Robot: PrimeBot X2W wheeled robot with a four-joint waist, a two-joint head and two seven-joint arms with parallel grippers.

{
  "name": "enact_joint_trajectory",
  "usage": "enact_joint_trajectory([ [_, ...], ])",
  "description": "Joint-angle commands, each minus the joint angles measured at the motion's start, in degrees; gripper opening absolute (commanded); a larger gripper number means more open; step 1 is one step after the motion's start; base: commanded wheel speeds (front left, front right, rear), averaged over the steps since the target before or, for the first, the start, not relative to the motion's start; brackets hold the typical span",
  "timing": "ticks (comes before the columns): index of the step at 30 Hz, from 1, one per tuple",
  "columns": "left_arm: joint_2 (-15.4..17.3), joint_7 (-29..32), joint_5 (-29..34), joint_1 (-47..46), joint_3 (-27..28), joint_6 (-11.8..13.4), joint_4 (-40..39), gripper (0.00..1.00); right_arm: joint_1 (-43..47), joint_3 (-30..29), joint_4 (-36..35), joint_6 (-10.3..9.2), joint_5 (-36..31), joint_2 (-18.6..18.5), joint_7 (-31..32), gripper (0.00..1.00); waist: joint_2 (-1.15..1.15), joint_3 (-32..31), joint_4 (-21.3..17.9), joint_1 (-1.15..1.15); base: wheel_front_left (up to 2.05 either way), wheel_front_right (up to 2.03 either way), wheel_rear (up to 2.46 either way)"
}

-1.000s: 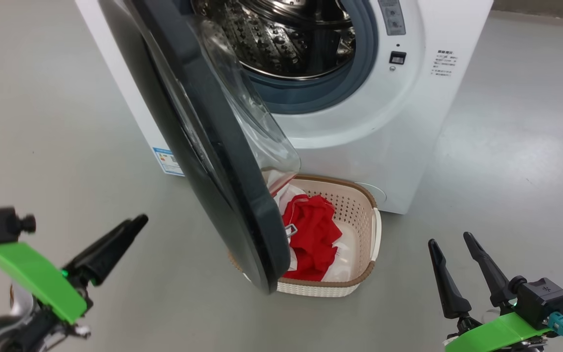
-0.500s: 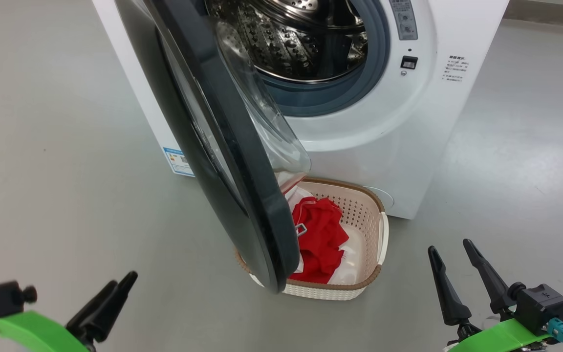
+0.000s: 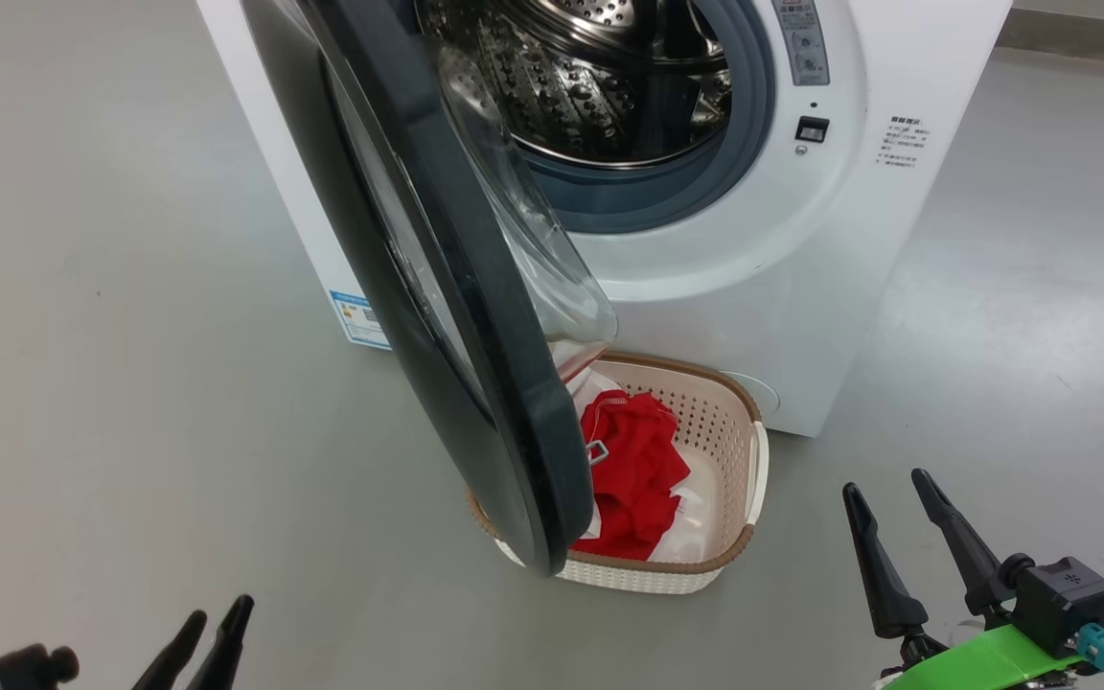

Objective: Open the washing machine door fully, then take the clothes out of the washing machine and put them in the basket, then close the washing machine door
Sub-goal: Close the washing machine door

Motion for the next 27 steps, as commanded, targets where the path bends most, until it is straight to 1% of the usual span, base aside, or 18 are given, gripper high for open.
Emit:
enact_joint_trajectory([
  [1,2.0,-1.2,1.9,-0.9,1.6,-0.4,0.1,1.0,0.2,1.0,-1.4,0.36,-0.2,-1.0,-0.4,1.0,0.0,-0.1,0.0,0.0,0.0,0.0,0.0],
  [3,1.4,-2.2,4.3,-1.2,1.3,-0.4,1.7,1.0,0.3,1.0,-1.4,0.36,-0.2,-1.0,-0.4,1.0,0.0,-0.2,0.0,0.0,0.0,0.0,0.0],
  [6,0.0,-2.8,7.8,-1.5,2.4,-0.4,3.2,1.0,0.5,0.9,-1.5,0.36,-0.2,-1.0,-0.4,1.0,0.0,-0.2,0.0,0.0,0.0,0.0,0.0],
  [8,-1.8,-2.8,11.3,-1.7,5.3,-0.4,3.4,1.0,0.6,0.8,-1.6,0.36,-0.2,-1.0,-0.4,1.0,0.0,-0.2,0.1,0.0,0.0,0.0,0.0],
  [13,-6.6,-2.8,23.4,-0.5,12.7,-0.4,2.9,1.0,0.7,0.7,-1.7,0.36,-0.3,-1.0,-0.4,1.0,0.0,-0.1,0.0,0.0,0.0,0.0,0.0],
  [14,-8.9,-2.8,28.0,0.1,15.8,-0.4,1.9,1.0,0.6,0.7,-1.7,0.36,-0.3,-1.1,-0.4,1.0,0.0,0.0,0.0,0.0,0.0,0.0,0.0],
  [17,-12.0,-2.8,35.8,1.0,20.5,-0.4,0.0,1.0,0.4,0.6,-1.6,0.36,-0.2,-1.2,-0.4,1.0,0.0,0.2,0.0,0.0,0.0,0.0,0.0],
  [21,-16.3,-2.8,46.5,2.3,26.9,-0.4,-4.8,1.0,0.1,0.6,-1.6,0.36,-0.3,-1.2,-0.4,1.0,0.0,0.5,-0.1,0.0,0.0,0.0,0.0],
  [24,-19.3,-2.8,52.8,3.3,30.1,-0.4,-7.7,1.0,0.0,0.5,-1.6,0.36,-0.3,-1.3,-0.4,1.0,0.0,0.5,-0.1,0.0,0.0,0.0,0.0],
  [27,-21.3,-2.8,57.9,4.1,32.1,-0.4,-9.8,1.0,0.0,0.4,-1.6,0.36,-0.3,-1.3,-0.4,1.0,0.0,0.4,-0.1,0.0,0.0,0.0,0.0],
])
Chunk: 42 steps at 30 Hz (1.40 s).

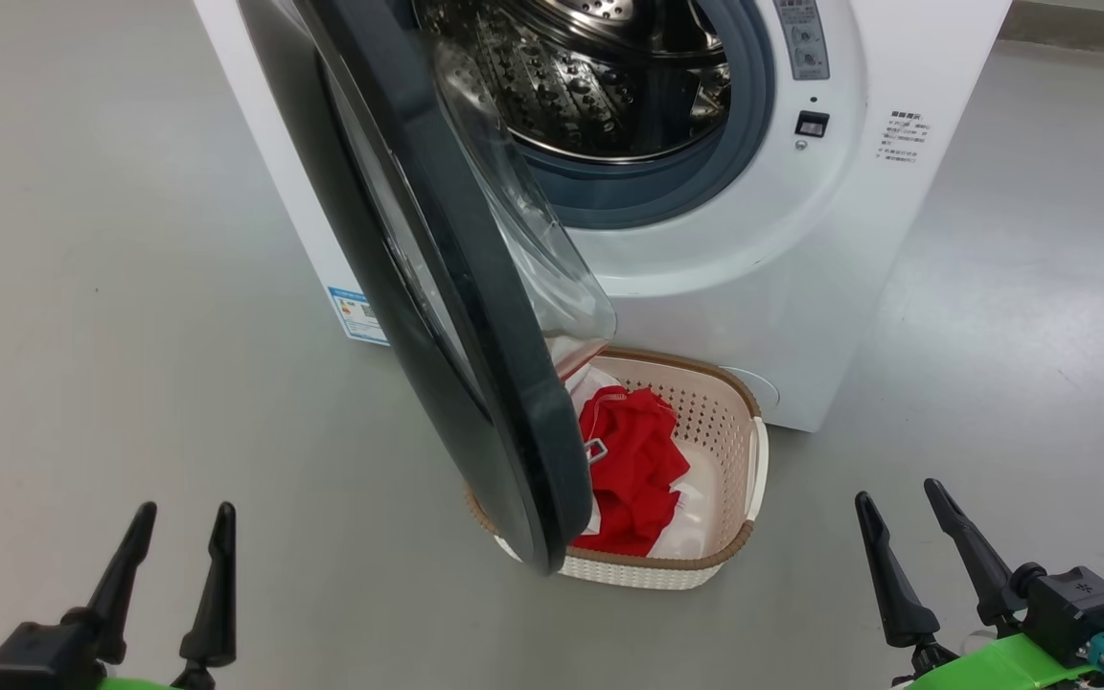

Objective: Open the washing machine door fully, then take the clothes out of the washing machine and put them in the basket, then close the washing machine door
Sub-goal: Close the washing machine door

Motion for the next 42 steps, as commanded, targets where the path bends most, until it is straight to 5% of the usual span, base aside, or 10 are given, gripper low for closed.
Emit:
enact_joint_trajectory([
  [1,0.6,-0.7,2.4,-0.3,2.9,-0.3,-2.3,1.0,-1.1,1.2,-1.4,0.36,-0.3,-1.0,-0.4,1.0,0.0,0.0,0.0,0.0,0.0,0.0,0.0],
  [16,-3.9,-0.7,8.6,2.0,4.0,-0.3,-0.5,1.0,-0.9,1.1,-1.5,0.36,-0.3,-0.7,-0.4,1.0,0.0,-0.4,-0.3,0.0,0.0,0.0,0.0],
  [28,-3.9,-0.7,5.1,0.9,4.6,-0.3,-0.7,1.0,-1.2,0.9,-1.6,0.36,-0.4,-0.6,-0.4,1.0,0.0,0.0,-0.4,0.0,0.0,0.0,0.0],
  [29,-3.7,-0.7,4.2,0.7,4.5,-0.3,-0.7,0.93,-1.2,0.9,-1.6,0.36,-0.4,-0.6,-0.4,1.0,0.0,0.0,-0.4,0.0,0.0,0.0,0.0],
  [31,-2.9,-0.7,2.6,0.3,4.0,-0.3,-1.1,0.47,-1.2,0.9,-1.6,0.36,-0.4,-0.6,-0.4,1.0,0.0,0.0,-0.4,0.0,0.0,0.0,0.0],
  [34,-1.0,-0.7,0.3,-0.5,2.7,-0.3,-1.6,0.0,-1.2,0.9,-1.6,0.36,-0.4,-0.5,-0.4,1.0,0.0,0.0,-0.4,0.0,0.0,0.0,0.0],
  [42,5.3,-0.7,-6.2,-3.5,-0.5,-0.3,-4.3,0.0,-1.3,1.1,-1.6,0.36,-0.3,-0.4,-0.4,1.0,0.0,0.0,-0.9,0.0,0.0,0.0,0.0],
])
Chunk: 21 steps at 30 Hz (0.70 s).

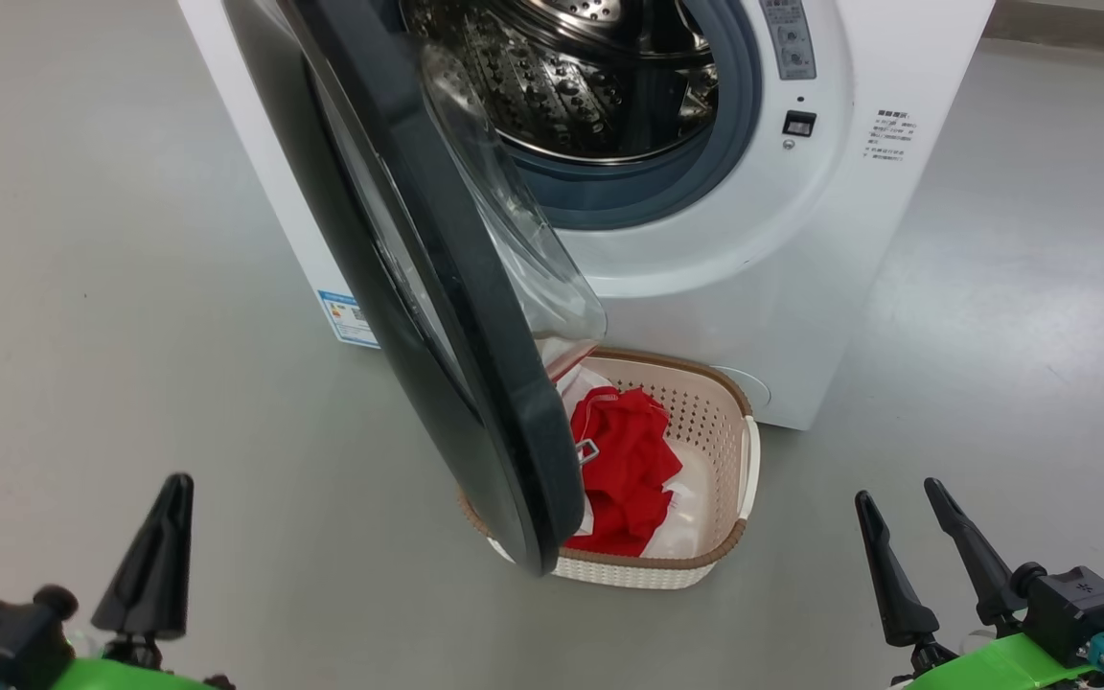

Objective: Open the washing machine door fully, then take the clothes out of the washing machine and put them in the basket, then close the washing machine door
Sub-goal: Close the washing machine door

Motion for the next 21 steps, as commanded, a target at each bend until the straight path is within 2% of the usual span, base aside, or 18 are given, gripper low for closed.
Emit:
enact_joint_trajectory([
  [1,3.2,-0.7,-1.8,-3.3,0.8,-0.3,-2.1,0.0,-1.3,1.3,-1.5,0.36,-0.3,-0.6,-0.4,1.0,0.0,0.1,-0.1,0.0,0.0,0.0,0.0],
  [4,6.4,-0.7,-4.7,-5.3,-1.8,-0.3,-3.2,0.0,-1.5,1.3,-1.5,0.36,-0.3,-0.6,-0.4,1.0,0.0,0.4,-0.3,0.0,0.0,0.0,0.0],
  [5,6.4,-0.7,-4.7,-5.3,-1.8,-0.3,-3.2,0.0,-1.5,1.3,-1.5,0.36,-0.3,-0.6,-0.4,1.0,0.0,0.4,-0.3,0.0,0.0,0.0,0.0],
  [14,14.0,-0.7,-13.1,-11.6,-10.8,-0.3,-6.5,0.0,-2.1,1.5,-1.8,0.36,-0.4,-0.6,-0.4,1.0,0.0,1.4,-1.2,0.0,0.0,0.0,0.0],
  [21,16.6,-0.7,-15.8,-15.1,-17.8,-0.3,-7.6,0.0,-2.5,1.6,-1.9,0.36,-0.4,-0.6,-0.4,1.0,0.0,2.2,-2.2,0.0,0.0,0.0,0.0],
])
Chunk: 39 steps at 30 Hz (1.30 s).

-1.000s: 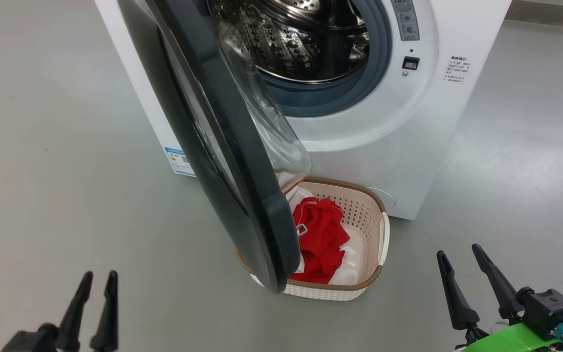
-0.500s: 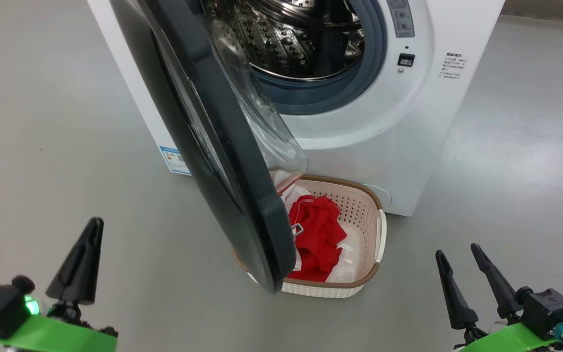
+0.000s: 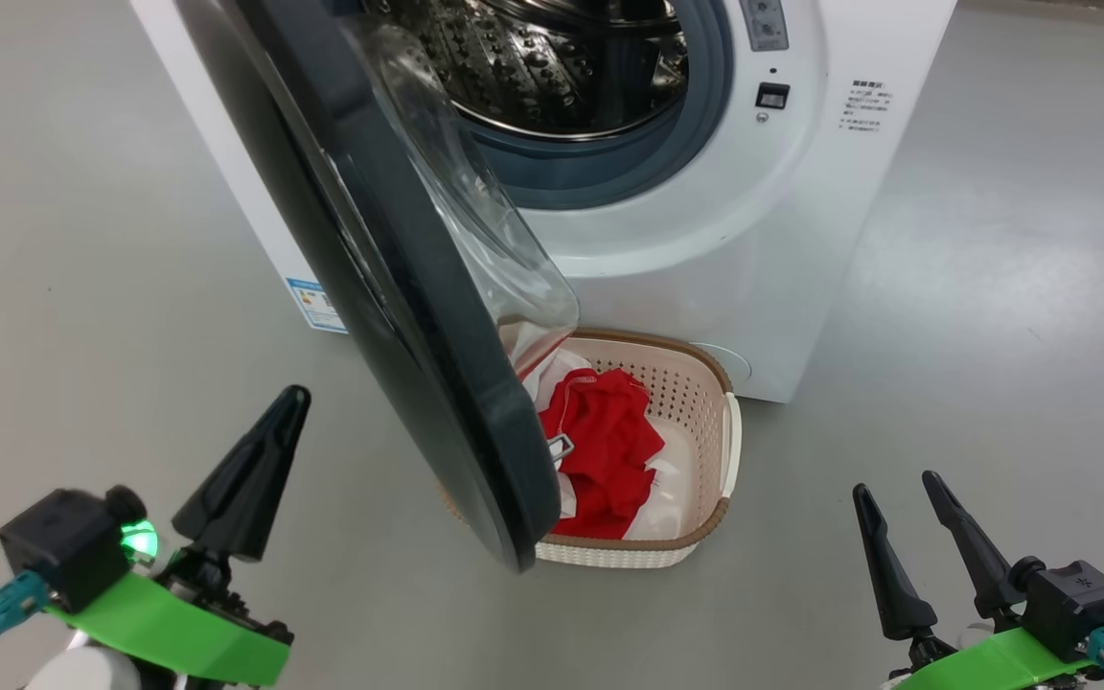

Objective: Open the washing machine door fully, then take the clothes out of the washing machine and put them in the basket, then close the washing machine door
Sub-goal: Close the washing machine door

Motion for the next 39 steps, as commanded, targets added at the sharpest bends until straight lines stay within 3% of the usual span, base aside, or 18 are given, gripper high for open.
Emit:
enact_joint_trajectory([
  [1,2.8,-0.5,-0.6,-3.1,1.8,-0.3,-1.5,0.0,-2.1,1.5,-1.6,0.36,-0.4,-0.8,-0.4,1.0,0.0,0.3,-0.3,0.0,0.0,0.0,0.0],
  [12,3.2,-0.5,-1.7,-8.9,-3.8,-0.3,-2.0,0.0,-3.4,1.2,-1.9,0.36,-0.8,-0.7,-0.4,1.0,0.0,2.8,-1.8,0.0,0.0,0.0,0.0],
  [39,3.1,-0.5,-4.8,-23.5,-11.4,-0.3,3.5,0.0,-7.5,0.4,-2.4,0.36,-0.9,1.1,-0.4,1.0,0.0,8.4,-8.8,0.0,0.0,0.0,0.0],
])
